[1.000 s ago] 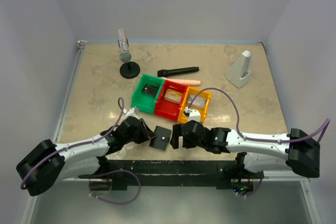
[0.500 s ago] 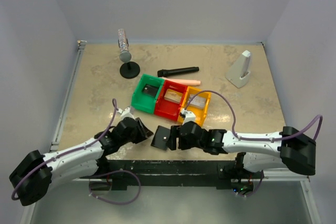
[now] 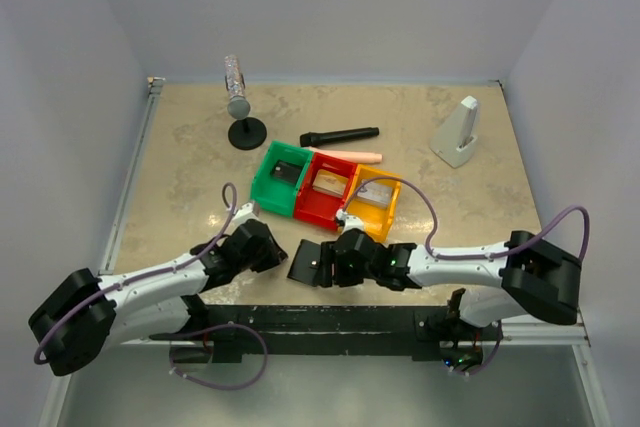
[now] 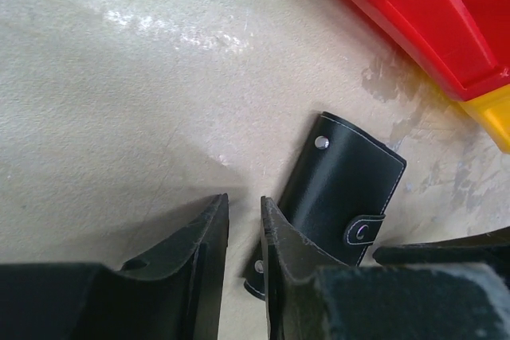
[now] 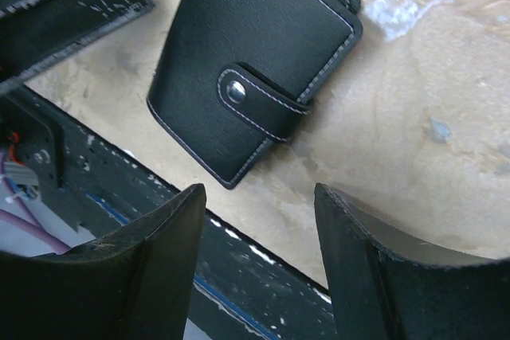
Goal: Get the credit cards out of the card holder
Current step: Move the card holder to the center of the board, then pick up the card holder from the center of the board.
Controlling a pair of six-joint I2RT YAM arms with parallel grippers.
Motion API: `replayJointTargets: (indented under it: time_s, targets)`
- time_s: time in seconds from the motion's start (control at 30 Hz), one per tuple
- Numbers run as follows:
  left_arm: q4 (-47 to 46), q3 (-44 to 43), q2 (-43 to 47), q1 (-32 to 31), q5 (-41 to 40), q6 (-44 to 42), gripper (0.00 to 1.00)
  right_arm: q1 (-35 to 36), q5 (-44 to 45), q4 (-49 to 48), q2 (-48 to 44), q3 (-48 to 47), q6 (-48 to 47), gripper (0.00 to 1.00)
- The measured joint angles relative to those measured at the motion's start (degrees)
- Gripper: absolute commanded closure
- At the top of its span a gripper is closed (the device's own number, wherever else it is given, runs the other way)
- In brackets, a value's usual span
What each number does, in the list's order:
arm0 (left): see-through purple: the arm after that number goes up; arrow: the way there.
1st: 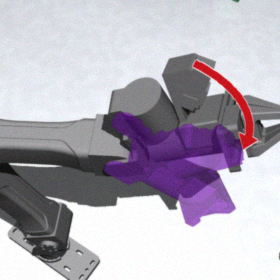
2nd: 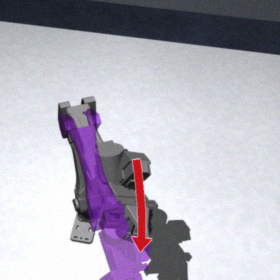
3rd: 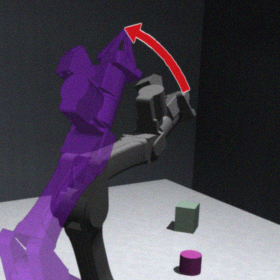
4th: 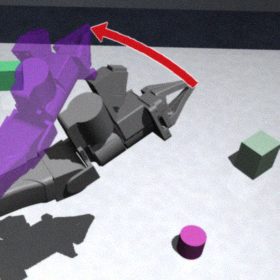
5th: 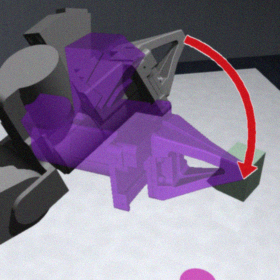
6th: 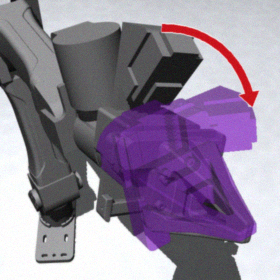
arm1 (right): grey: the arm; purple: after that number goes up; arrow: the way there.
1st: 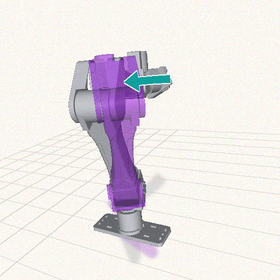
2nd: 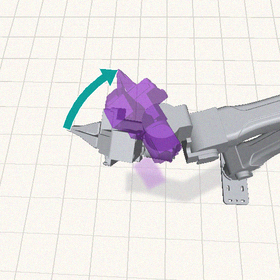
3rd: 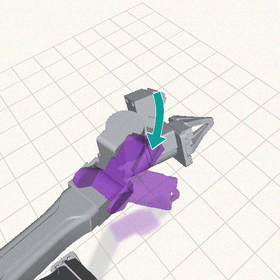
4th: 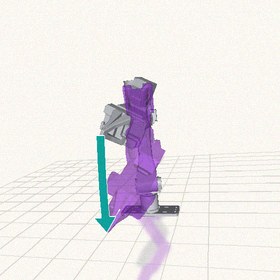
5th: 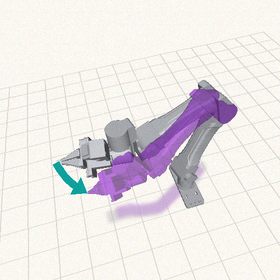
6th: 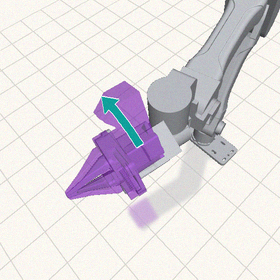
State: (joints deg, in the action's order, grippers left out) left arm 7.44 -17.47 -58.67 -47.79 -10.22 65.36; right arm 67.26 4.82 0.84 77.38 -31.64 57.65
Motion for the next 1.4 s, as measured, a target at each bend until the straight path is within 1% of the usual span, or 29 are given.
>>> replayJointTargets:
  time_s: [0.13, 0.27, 0.57, 0.73, 0.93, 1.23, 1.3, 1.33, 1.4]
  targets:
    - [-3.4, 0.1, -2.2, 0.0, 2.1, -0.2, 0.75, -1.6, -2.1, -3.4, 1.7, 0.0, 0.9, 0.43]
    - [-7.3, 1.3, -3.0, -0.2, 4.2, -0.2, 0.76, -3.1, -3.4, -6.3, 3.3, 0.2, 2.1, 0.44]
    - [-12.0, 2.4, -4.6, -2.2, 5.7, -0.1, 0.78, -4.4, -4.5, -8.3, 3.1, 2.2, 3.7, 0.45]
    - [-14.5, 2.4, -6.3, -2.5, 6.1, 0.0, 0.79, -4.7, -4.4, -7.6, 1.7, 3.1, 3.9, 0.48]
    - [-14.5, 2.4, -6.3, -2.9, 6.2, 0.1, 0.8, -4.7, -4.3, -6.8, 1.0, 3.7, 4.0, 0.51]
    - [-13.4, 4.3, -3.0, -3.3, 5.5, 1.7, 0.8, -4.7, -5.0, -7.7, 0.4, 4.9, 5.8, 0.5]
    - [-13.0, 4.3, -2.7, -3.3, 5.4, 1.8, 0.8, -4.7, -5.8, -7.7, 0.5, 4.9, 5.8, 0.51]
    - [-12.9, 4.3, -2.6, -3.4, 5.4, 1.9, 0.8, -4.7, -6.1, -7.8, 0.6, 4.9, 5.9, 0.54]
    - [-12.7, 4.6, -2.2, -3.5, 5.2, 2.2, 0.8, -4.7, -6.8, -8.0, 0.9, 4.9, 6.0, 0.56]
